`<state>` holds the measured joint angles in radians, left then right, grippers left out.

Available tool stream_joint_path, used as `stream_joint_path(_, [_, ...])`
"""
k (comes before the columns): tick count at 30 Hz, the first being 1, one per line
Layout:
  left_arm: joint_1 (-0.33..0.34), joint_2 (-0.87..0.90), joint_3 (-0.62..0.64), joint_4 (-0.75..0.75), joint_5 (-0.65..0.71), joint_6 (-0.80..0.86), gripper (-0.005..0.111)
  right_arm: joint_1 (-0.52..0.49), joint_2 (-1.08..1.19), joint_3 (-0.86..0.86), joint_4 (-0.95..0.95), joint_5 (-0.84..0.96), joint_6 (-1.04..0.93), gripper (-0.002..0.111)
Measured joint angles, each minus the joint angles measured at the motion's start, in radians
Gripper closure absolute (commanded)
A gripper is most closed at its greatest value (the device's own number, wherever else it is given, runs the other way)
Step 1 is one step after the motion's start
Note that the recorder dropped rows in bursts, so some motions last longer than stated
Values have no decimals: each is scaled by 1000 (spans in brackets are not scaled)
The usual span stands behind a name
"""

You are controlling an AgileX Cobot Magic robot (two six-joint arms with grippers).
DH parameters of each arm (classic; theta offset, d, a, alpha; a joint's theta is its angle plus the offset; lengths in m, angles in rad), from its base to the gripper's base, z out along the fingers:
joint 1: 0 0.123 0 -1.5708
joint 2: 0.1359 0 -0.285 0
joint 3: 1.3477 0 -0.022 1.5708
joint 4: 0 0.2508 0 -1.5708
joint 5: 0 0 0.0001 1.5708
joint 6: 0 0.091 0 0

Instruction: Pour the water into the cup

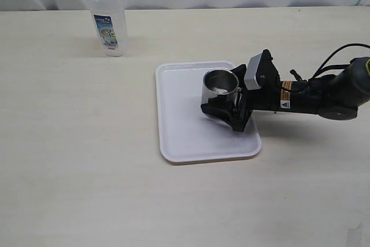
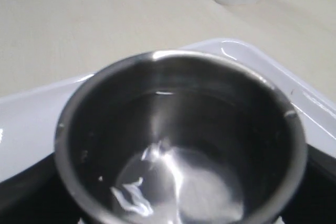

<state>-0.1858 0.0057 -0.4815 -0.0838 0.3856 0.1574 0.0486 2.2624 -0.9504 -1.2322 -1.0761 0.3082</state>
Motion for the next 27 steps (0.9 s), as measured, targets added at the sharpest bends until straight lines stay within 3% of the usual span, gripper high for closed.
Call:
stream_joint_path(12, [0, 0, 0, 0, 2, 0, 5, 0, 0, 0, -2, -29, -2, 28])
stream_joint_path(14, [0, 0, 0, 0, 2, 0, 5, 0, 0, 0, -4, -29, -6, 23])
stream_joint_path(18, [0, 0, 0, 10, 2, 0, 5, 0, 0, 0, 34, -31, -10, -1])
stream_joint_path(27, [0, 0, 0, 21, 2, 0, 5, 0, -23, 0, 51, -33, -12, -1])
